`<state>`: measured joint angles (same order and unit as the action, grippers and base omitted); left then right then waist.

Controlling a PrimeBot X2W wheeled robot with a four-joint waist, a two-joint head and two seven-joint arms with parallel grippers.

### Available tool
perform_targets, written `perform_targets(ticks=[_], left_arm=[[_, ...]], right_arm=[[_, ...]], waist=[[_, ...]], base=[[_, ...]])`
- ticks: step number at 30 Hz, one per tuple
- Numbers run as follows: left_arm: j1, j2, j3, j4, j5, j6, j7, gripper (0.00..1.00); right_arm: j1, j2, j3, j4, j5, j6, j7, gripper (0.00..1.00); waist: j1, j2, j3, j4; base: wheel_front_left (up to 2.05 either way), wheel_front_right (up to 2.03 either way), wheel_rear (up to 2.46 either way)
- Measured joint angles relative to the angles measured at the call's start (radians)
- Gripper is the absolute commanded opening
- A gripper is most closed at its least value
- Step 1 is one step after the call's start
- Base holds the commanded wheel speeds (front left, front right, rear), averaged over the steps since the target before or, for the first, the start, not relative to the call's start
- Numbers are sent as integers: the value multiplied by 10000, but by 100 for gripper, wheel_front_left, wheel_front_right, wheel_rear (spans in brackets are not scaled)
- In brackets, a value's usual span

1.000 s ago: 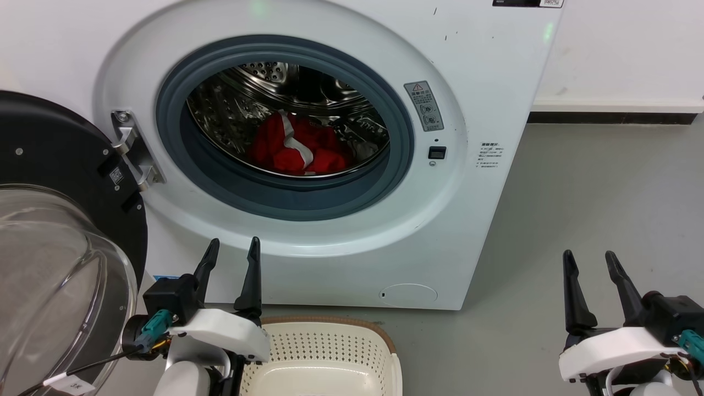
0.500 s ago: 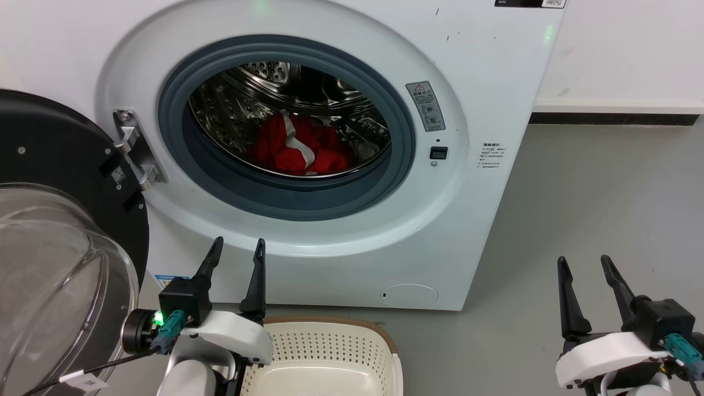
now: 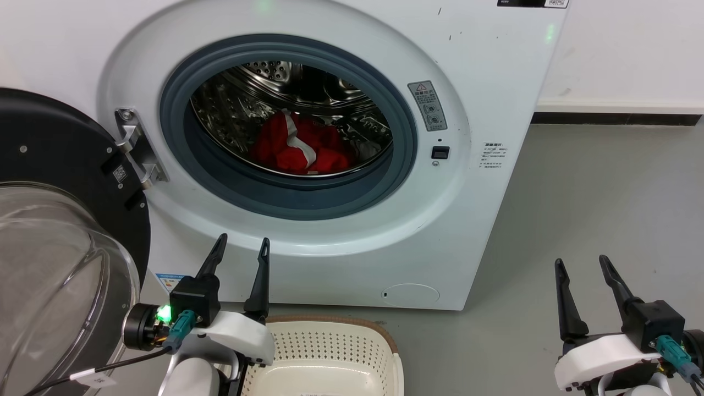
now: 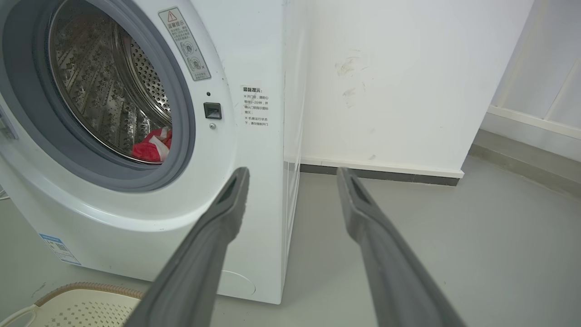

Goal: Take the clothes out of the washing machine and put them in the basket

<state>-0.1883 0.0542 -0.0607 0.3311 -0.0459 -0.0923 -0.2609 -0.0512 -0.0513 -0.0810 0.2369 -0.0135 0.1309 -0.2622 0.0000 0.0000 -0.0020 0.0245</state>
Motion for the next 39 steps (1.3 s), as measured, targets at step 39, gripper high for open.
perform_targets(ticks=[39], left_arm=[[-1673,-31,213,65,-27,401,-21,100]], right_arm=[[-931,0,180,-1118,337,0,6,100]], waist=[[1,0,1960,-193]], base=[[0,0,0]])
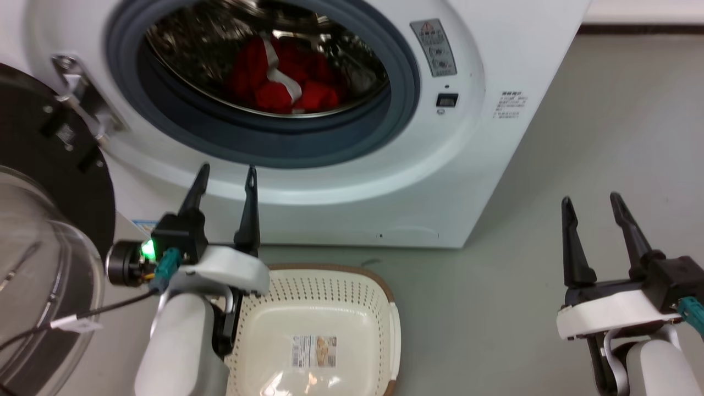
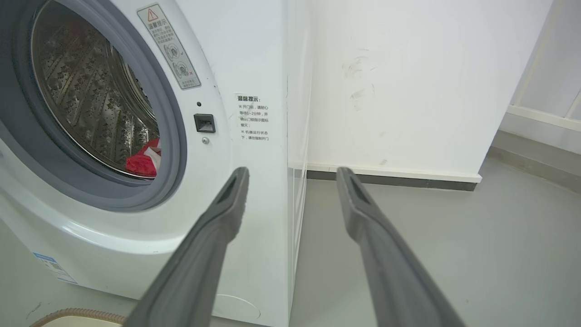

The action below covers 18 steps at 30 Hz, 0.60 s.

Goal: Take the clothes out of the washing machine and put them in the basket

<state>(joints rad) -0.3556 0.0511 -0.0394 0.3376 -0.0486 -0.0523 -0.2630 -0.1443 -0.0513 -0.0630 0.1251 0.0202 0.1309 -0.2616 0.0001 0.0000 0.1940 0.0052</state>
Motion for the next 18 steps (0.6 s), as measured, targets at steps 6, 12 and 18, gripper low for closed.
perform_targets(ticks=[6,12,18], left_arm=[[-1210,29,90,255,117,100,0,100],[-2489,161,228,757,178,234,0,100],[-3963,410,414,1613,178,353,0,100]], right_arm=[[-458,0,186,-437,134,0,-2,100],[-869,-2,364,-662,257,0,-4,100],[-1223,0,583,-800,454,0,-6,100]], waist=[[0,0,1164,-217],[1,0,2250,-510],[1,0,3082,-842]], base=[[0,0,0],[0,0,0],[0,0,0]])
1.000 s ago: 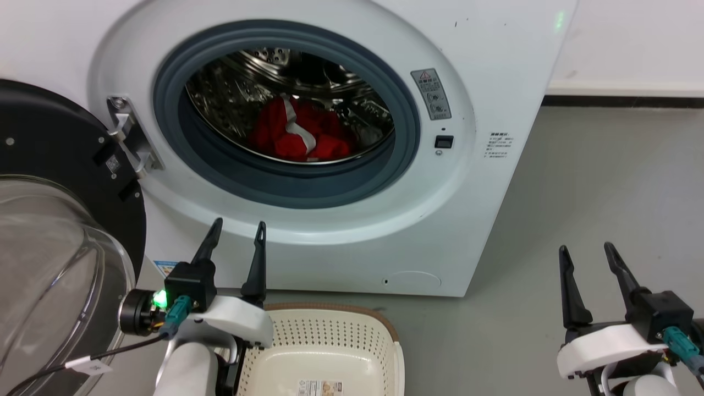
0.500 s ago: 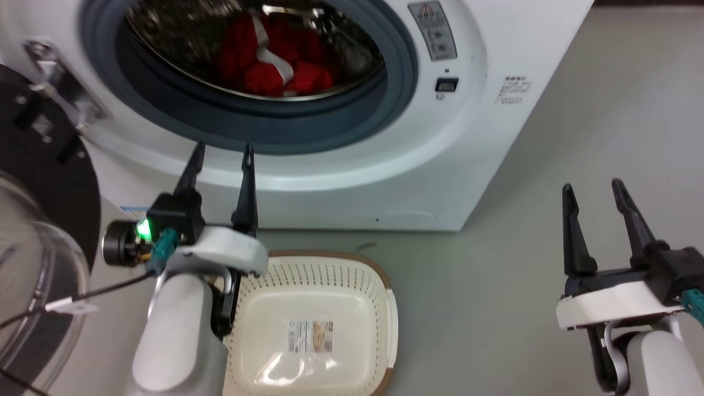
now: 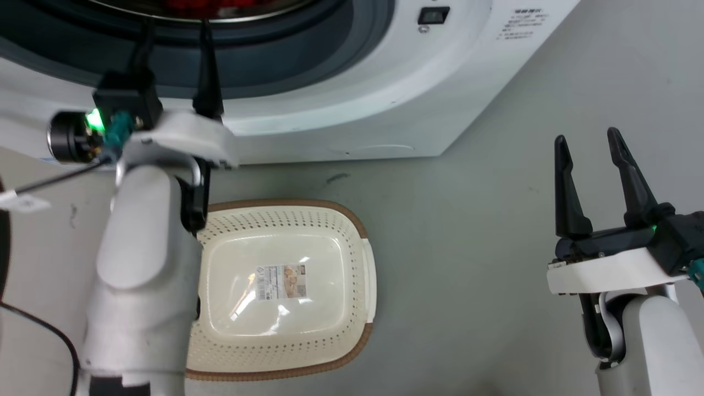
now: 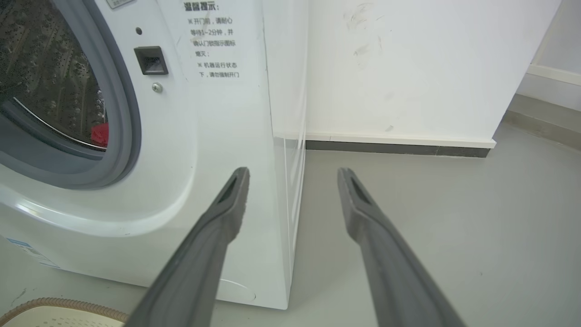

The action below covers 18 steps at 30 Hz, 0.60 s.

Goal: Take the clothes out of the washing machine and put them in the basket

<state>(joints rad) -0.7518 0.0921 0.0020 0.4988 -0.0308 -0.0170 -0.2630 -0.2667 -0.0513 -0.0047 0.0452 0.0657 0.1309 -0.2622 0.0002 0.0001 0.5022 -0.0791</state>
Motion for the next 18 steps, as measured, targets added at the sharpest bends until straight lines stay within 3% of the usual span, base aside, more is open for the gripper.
perform_targets(ticks=[10,18], left_arm=[[-3100,918,209,2583,-92,-142,69,100],[-5200,1532,-67,4159,46,-374,1239,100]], right_arm=[[-371,-2,435,-96,516,0,0,100],[-650,-4,777,-96,857,2,-2,100]], waist=[[0,0,978,-649],[0,0,1512,-1028]], base=[[0,0,0],[0,0,0]])
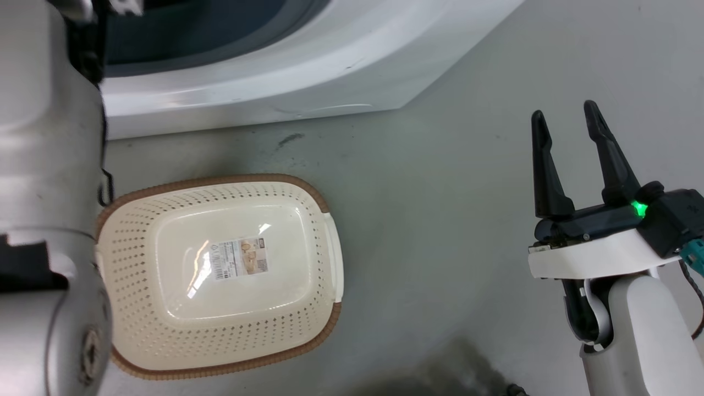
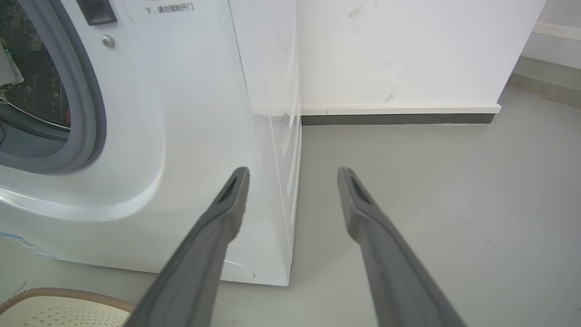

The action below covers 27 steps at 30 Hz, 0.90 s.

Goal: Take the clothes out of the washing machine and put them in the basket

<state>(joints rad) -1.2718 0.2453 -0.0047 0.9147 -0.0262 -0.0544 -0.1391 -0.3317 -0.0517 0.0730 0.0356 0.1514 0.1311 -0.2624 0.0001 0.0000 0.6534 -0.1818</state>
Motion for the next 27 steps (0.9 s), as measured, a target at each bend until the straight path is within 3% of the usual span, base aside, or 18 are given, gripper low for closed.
perform_targets(ticks=[13,27], left_arm=[[-2297,1179,-502,1636,458,-36,2955,100],[-3080,2023,-861,2167,690,121,5827,100]], right_arm=[[-408,4,608,12,623,0,0,100],[-591,0,1043,42,1170,0,0,100]], waist=[[0,0,986,-862],[-1,0,1576,-1655]], base=[[0,0,0],[0,0,0]])
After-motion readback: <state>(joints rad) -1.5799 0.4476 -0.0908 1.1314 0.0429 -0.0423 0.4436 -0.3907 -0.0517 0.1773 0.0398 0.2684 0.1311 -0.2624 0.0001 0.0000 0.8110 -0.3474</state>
